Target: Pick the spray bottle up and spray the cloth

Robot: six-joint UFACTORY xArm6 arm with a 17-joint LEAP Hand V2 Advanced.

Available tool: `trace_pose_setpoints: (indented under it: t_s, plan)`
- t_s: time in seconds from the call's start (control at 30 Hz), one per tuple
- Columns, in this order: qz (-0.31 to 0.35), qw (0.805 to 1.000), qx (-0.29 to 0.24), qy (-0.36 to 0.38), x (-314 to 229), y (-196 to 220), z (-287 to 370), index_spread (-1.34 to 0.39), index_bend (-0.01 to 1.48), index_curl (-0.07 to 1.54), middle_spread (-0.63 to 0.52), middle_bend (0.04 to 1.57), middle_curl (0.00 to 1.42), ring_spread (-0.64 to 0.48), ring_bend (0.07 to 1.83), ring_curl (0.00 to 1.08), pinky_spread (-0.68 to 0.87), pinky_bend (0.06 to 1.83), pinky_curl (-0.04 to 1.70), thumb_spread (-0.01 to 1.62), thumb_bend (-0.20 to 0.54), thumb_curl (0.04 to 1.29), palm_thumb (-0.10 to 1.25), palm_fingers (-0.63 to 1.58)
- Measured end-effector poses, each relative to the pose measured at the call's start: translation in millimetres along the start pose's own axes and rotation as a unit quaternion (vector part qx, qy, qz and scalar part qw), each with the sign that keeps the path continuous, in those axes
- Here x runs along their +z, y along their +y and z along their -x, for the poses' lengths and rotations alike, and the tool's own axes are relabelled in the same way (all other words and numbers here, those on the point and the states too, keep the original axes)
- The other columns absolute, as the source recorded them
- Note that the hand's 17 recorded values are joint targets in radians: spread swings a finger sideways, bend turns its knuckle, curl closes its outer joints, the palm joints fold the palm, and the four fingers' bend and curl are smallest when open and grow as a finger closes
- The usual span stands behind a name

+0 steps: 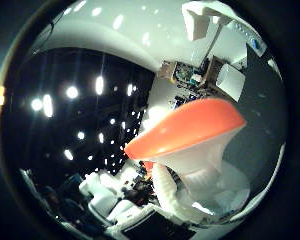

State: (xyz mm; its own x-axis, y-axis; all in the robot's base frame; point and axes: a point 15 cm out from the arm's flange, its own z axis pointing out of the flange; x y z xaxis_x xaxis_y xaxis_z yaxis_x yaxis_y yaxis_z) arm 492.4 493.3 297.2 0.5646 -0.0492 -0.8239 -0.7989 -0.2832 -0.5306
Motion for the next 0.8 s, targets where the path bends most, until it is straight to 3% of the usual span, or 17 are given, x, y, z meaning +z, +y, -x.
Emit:
trace_pose_setpoints:
  t_s: [0.5,0.8]
  plan:
    - [0.009,0.998,-0.062,0.025,-24,-21,42,-0.46,0.28,0.38,-0.14,0.2,0.33,0.18,0.34,0.18,0.6,0.66,0.16,0.99,-0.03,0.4,0.4,0.25]
    - [0.004,0.997,-0.067,0.026,-30,-26,49,-0.46,0.24,0.38,-0.14,0.18,0.31,0.18,0.28,0.19,0.6,0.61,0.16,1.0,-0.029,0.4,0.41,0.29]
